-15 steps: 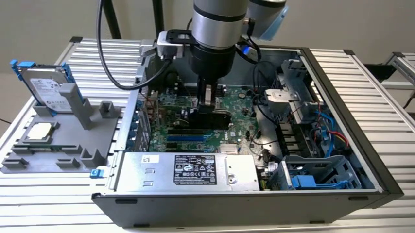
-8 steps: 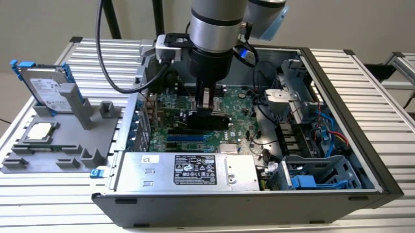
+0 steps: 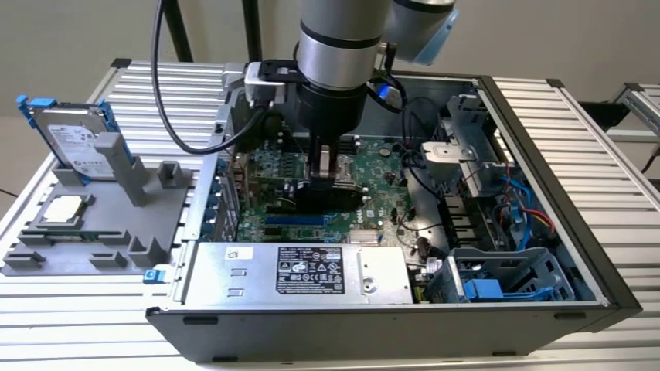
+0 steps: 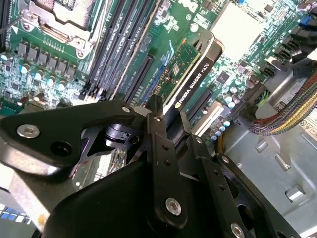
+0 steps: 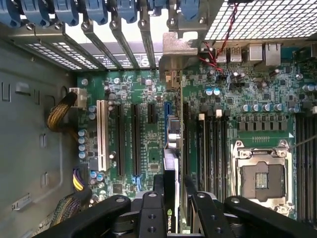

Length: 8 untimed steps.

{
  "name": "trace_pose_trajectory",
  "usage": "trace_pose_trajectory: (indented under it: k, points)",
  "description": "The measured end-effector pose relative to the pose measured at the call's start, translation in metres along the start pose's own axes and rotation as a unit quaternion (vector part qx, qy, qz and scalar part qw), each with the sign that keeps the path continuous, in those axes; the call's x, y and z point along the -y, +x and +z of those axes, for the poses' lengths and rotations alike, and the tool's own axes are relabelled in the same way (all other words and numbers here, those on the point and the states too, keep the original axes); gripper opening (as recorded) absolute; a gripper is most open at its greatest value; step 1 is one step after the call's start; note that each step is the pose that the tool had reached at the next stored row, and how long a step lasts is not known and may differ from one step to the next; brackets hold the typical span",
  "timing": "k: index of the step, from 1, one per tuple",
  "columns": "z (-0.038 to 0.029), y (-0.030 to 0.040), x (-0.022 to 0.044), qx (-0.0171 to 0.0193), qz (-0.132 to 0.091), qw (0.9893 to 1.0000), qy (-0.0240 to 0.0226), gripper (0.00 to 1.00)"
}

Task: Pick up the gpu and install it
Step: 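Insert the gpu into the slot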

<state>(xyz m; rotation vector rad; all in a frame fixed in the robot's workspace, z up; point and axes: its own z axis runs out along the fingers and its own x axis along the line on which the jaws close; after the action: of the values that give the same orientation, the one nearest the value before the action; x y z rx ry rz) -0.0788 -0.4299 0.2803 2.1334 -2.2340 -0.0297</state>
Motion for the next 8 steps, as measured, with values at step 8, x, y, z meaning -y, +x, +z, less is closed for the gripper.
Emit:
trace_pose_trajectory:
  k: [8]
  points:
    - [0.0044,0.0021,-0.0025,-0.0061,0.0,1.0,0.0002,0.0]
